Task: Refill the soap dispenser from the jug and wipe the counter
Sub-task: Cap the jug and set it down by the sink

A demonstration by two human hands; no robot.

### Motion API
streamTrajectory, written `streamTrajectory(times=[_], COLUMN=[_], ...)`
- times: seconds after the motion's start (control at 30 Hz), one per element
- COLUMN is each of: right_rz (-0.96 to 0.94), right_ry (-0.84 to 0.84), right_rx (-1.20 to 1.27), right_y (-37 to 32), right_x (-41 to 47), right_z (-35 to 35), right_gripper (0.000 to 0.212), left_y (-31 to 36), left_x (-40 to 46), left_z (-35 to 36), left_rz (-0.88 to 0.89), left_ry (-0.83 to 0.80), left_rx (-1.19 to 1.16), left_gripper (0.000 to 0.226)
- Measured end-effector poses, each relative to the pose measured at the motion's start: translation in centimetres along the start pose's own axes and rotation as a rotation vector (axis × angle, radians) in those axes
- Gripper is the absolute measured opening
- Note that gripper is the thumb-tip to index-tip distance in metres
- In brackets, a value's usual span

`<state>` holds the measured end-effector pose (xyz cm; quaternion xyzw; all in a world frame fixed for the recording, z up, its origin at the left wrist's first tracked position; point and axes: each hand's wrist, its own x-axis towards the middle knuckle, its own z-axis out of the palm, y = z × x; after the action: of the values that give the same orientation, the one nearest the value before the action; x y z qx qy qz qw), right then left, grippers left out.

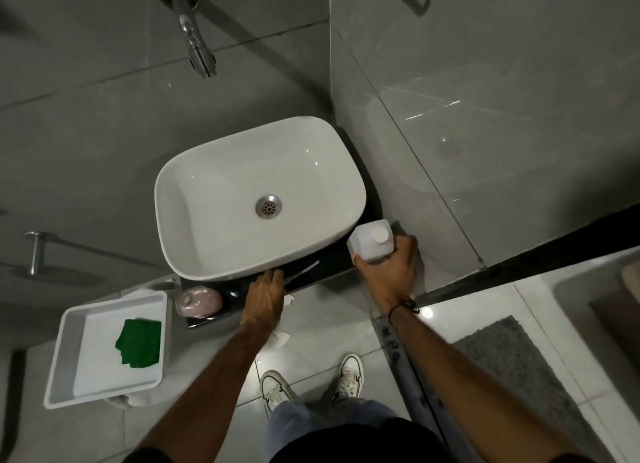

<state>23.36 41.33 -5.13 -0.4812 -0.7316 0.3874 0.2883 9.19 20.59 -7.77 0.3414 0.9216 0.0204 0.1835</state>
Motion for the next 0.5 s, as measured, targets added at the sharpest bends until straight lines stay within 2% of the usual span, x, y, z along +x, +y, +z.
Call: streamTrajectory(times=[0.13, 0.2, 0.37, 0.43, 0.5], right_rz=[0.018, 0.053, 0.211, 0.303, 0.311], right_ry=[-0.026, -0.076, -0.195, -0.244, -0.376], right_rx=[-0.036, -0.057, -0.119, -0.145, -0.183], right_y=[-0.3, -0.3, 0.9, 1.2, 1.0], right_x=[0.8, 1.1, -0.8, -2.7, -5.0], right_z=[1.1, 1.0, 0.0, 0.1, 0.9], right_gripper=[0.083, 0.085, 0.093, 0.086, 0.075], left_y=[0.3, 0.3, -1.3, -2.7, -4.7], left_x=[0.0, -0.7, -4.9, -6.7, -8.2], left_z=[0.5, 0.3, -3.0, -5.0, -7.0], left_rz=[-0.002, -0.003, 0.101, 0.094, 0.05], left_ry=[0.084, 0.105, 0.195, 0.268, 0.349], left_rx=[-0.063, -0.191, -0.434, -0.482, -0.509], left_gripper=[0.021, 0.016, 0.024, 0.023, 0.022])
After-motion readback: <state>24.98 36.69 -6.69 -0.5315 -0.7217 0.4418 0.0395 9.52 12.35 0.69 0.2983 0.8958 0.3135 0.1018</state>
